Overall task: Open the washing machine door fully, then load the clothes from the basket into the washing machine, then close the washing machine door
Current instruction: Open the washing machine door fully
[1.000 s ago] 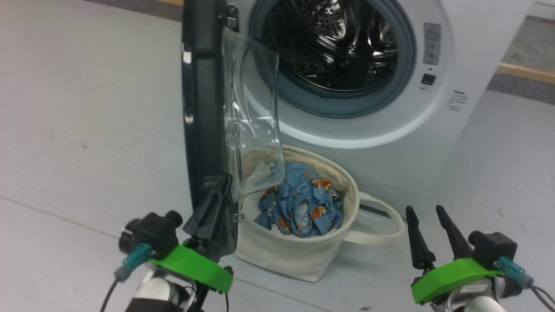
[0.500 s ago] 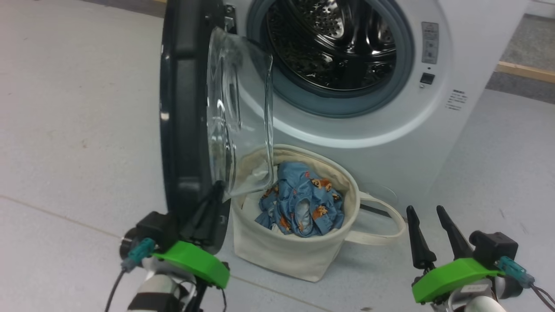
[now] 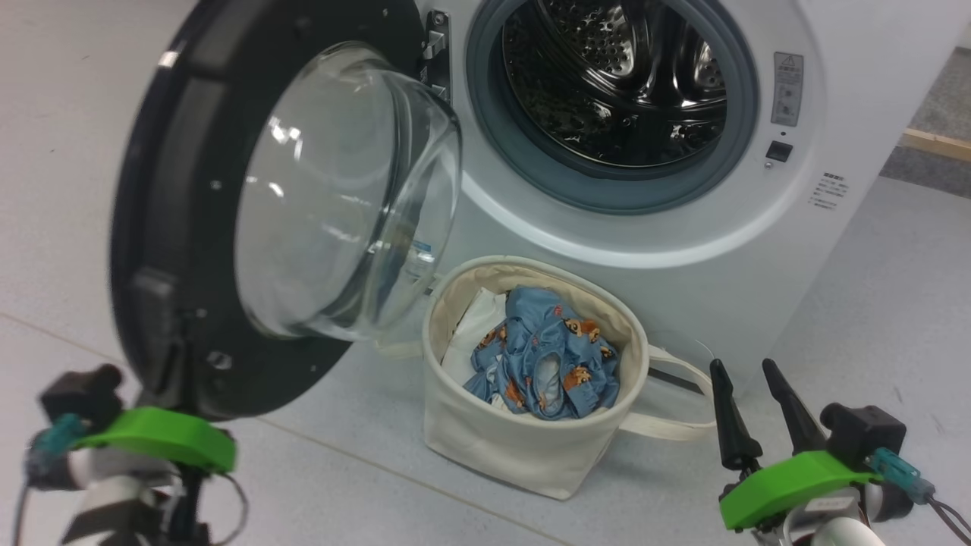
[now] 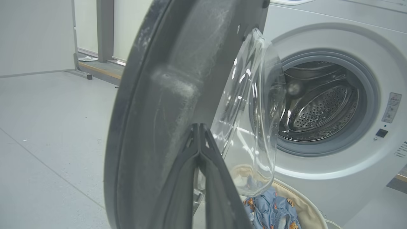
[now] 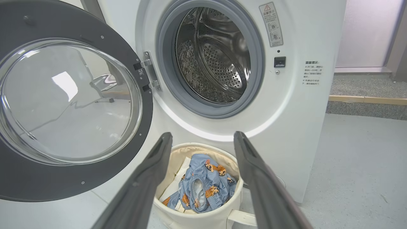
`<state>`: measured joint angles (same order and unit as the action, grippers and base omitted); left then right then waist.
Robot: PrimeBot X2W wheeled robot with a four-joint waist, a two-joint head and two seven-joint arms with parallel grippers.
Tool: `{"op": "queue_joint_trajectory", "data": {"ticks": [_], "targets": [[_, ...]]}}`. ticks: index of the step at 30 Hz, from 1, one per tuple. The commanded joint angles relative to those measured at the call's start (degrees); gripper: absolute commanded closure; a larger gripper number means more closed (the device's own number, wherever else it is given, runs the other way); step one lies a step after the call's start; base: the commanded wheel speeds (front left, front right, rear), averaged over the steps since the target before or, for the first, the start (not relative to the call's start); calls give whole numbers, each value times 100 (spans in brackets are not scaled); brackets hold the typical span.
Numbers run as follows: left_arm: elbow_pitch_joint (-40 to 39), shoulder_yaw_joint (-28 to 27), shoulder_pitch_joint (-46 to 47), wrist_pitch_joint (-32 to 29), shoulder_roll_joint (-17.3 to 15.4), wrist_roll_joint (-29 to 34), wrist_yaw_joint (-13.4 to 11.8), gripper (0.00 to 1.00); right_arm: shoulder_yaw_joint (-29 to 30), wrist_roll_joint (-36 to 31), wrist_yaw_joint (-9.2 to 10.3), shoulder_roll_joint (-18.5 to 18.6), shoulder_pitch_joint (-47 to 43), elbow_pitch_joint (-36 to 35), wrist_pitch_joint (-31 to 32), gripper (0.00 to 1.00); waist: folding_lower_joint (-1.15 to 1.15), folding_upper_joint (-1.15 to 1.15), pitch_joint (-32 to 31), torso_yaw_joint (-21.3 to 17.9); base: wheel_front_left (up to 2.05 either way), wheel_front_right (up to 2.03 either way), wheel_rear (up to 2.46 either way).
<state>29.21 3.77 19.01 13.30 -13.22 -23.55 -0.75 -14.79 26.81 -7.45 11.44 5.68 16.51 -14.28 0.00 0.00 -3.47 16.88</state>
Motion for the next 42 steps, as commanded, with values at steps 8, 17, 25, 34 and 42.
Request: {"op": "queue_joint_trajectory", "data": {"ticks": [8,17,25,34,42], "targets": [[651,-359,836,119,-591,-179,476,100,-128,14,-3,154,348,-73,-72,0,0,0,30,-219,0,0,0],[1411,-548,1165,161,-964,-160,543,100,-159,10,-3,208,405,-81,-72,0,0,0,101,-449,0,0,0],[1570,-878,1116,168,-1208,-152,485,100,-56,43,-3,138,388,-107,-72,0,0,0,52,-508,0,0,0],[756,-916,729,169,-839,-28,553,100,65,93,-3,14,348,-129,-72,0,0,0,-15,-408,0,0,0],[84,-643,359,162,-500,-32,602,0,187,47,-3,-71,382,-104,-72,0,0,0,-11,-400,0,0,0]]}}
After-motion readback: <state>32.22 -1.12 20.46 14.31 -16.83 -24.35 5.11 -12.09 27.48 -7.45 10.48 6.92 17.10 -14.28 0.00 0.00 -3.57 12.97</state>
